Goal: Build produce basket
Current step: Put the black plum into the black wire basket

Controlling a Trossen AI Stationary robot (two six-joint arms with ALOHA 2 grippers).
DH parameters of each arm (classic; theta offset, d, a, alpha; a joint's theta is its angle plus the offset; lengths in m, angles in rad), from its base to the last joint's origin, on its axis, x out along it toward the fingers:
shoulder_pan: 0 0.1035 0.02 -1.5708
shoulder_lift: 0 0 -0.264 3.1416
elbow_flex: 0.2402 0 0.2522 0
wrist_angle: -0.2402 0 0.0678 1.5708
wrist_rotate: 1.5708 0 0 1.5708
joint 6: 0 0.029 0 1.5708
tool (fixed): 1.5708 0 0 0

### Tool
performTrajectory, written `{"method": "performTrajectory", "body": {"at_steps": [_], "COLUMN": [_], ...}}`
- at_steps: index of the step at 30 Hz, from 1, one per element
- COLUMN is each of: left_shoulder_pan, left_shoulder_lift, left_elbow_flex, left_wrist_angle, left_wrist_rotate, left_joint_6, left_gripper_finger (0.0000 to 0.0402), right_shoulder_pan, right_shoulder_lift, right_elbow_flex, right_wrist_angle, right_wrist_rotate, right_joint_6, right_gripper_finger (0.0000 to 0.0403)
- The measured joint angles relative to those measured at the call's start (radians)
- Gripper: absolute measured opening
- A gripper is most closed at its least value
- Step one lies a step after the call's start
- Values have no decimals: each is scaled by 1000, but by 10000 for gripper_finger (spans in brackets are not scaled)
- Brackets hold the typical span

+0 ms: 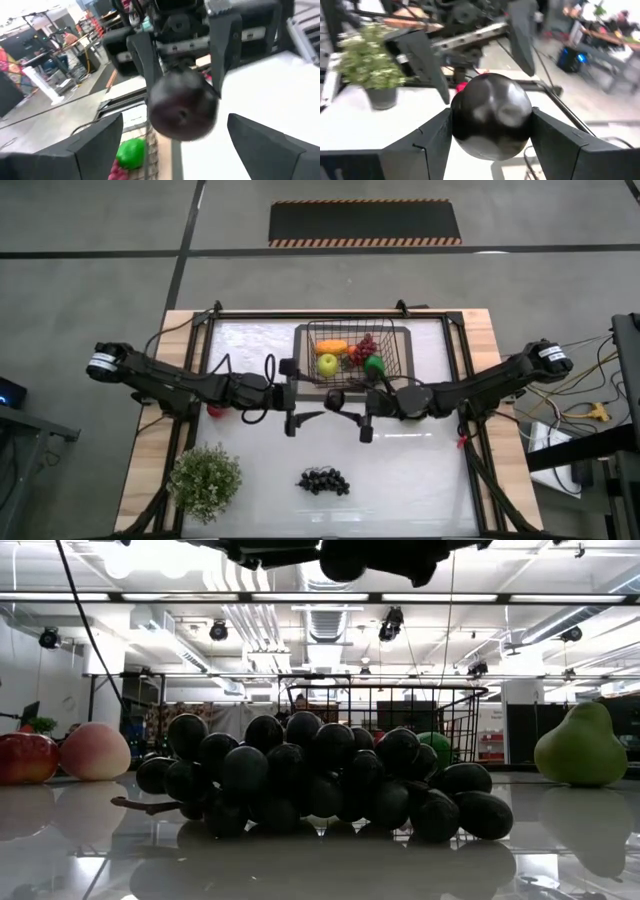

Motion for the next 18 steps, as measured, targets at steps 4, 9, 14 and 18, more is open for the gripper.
{"method": "performTrajectory", "body": {"at_steps": [4,9,14,18], "left_shoulder_pan": [15,31,51,67], "left_shoulder_lift": [-33,-74,-134,-190], "left_elbow_flex": [0,-15,-77,-141], "left_wrist_angle": [-42,-80,-48,28], "left_wrist_rotate": [-23,-30,-38,-42], "left_joint_6": [29,81,113,111], "left_gripper_finger": [340,341,341,341], "right_shoulder_pan": [-11,-35,-81,-145], "right_shoulder_lift": [-10,-10,-10,-5], "right_elbow_flex": [79,178,242,269], "right_wrist_angle": [-215,-459,-623,-689], "right_wrist_rotate": [77,169,175,177], "right_joint_6": [65,167,305,401], "right_gripper_finger": [226,226,226,226]}}
